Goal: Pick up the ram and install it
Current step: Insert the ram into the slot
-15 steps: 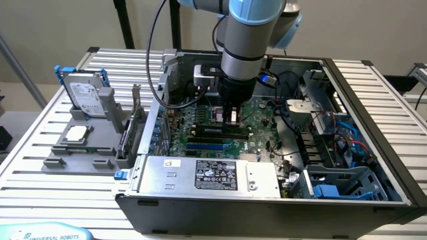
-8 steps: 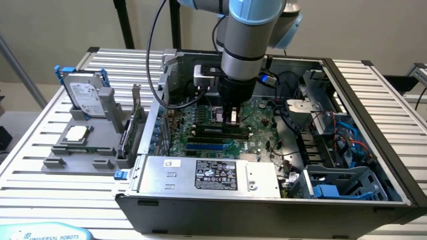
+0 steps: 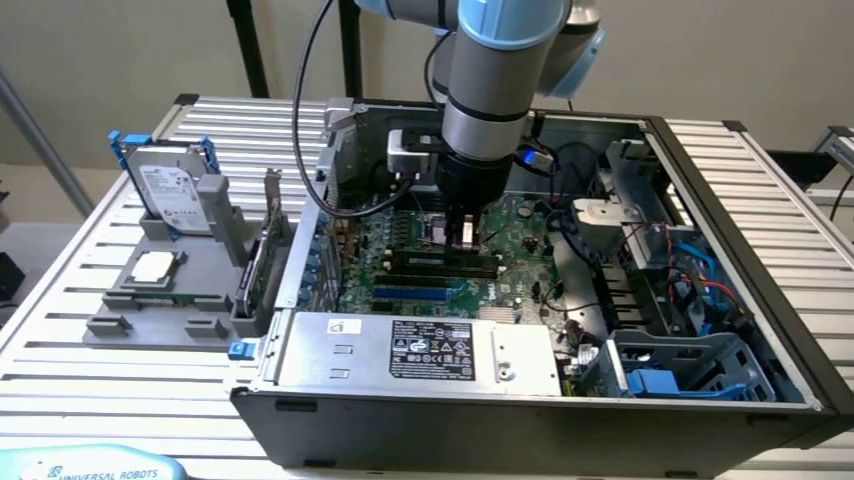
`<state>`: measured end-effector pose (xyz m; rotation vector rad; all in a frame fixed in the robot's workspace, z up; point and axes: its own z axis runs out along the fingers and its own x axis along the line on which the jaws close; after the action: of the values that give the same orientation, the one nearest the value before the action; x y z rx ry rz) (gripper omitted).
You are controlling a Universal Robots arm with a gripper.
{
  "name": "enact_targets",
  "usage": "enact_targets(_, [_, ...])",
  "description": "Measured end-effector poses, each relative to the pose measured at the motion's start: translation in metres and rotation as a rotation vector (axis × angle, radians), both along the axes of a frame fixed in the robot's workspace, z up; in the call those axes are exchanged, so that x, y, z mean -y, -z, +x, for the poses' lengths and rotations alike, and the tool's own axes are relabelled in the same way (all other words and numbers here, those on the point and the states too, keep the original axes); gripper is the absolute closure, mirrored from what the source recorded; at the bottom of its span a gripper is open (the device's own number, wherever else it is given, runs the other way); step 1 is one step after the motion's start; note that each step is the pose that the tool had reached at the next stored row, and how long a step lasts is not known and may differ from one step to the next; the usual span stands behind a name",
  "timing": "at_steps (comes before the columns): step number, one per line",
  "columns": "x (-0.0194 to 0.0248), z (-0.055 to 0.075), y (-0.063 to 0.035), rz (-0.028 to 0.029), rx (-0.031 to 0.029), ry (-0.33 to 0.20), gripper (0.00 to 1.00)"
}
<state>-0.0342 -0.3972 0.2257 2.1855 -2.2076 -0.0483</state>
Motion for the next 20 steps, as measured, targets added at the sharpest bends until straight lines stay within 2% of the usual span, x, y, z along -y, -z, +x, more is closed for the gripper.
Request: enact_targets(20, [0.0000, -0.0003, 0.0032, -0.0003, 0.0021, 0.000, 0.85])
